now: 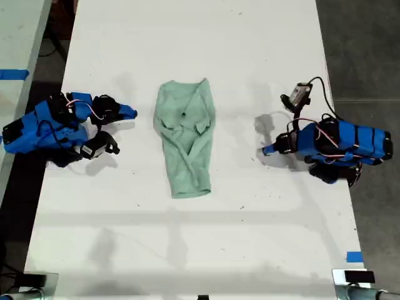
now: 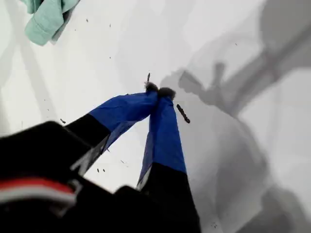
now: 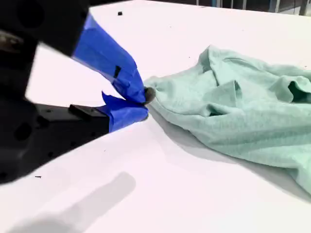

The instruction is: Fold t shirt

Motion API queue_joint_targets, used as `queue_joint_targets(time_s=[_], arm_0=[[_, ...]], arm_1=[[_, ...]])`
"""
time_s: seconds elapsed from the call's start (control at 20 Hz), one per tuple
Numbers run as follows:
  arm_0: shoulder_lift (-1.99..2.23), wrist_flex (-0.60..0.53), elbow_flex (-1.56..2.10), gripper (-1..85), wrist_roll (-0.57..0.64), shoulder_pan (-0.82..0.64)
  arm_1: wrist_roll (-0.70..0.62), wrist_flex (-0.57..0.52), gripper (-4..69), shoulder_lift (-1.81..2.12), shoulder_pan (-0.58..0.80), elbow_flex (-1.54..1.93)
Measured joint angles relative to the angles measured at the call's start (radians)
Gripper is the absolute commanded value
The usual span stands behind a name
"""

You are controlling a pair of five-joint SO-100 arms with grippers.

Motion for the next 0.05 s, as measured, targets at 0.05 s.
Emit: queue_joint_targets(time_s=[0.05], arm_0=[[0.000, -0.002, 0.000, -0.3, -0.003, 0.000]], arm_1=[[0.002, 0.000, 0.2, 0.000, 0.000, 0.000]])
